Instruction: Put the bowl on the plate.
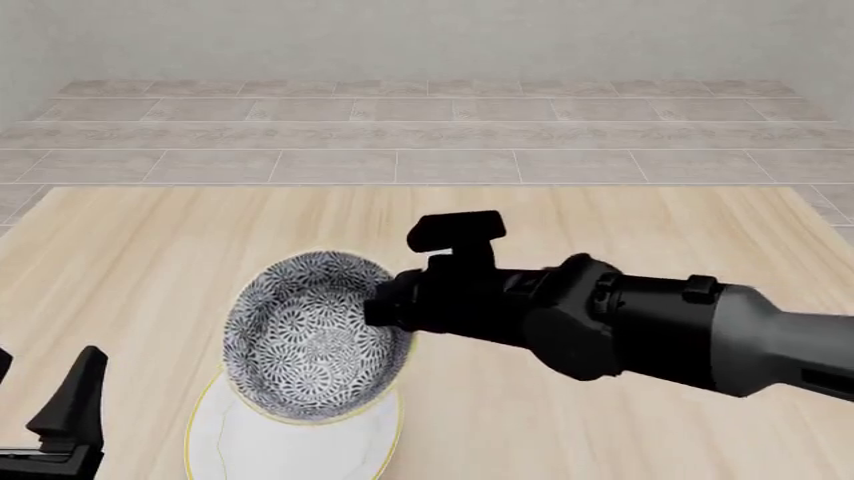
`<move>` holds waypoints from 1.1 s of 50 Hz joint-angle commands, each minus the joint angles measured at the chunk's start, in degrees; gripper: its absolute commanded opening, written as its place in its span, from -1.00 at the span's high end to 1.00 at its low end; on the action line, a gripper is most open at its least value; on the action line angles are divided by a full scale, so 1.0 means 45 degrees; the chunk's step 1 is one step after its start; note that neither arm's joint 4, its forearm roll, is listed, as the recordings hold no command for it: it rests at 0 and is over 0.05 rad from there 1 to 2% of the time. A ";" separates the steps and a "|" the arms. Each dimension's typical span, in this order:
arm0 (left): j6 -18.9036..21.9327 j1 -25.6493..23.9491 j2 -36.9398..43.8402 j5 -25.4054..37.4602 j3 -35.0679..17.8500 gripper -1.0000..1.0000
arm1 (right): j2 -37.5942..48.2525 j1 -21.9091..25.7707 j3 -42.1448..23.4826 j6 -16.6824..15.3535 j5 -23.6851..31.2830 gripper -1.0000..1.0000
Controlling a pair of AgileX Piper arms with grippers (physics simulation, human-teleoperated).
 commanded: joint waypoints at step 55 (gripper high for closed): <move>0.0045 -0.0018 -0.0017 0.0005 0.0035 -1.00 | 0.2224 0.0824 -0.0037 0.1213 -0.1371 1.00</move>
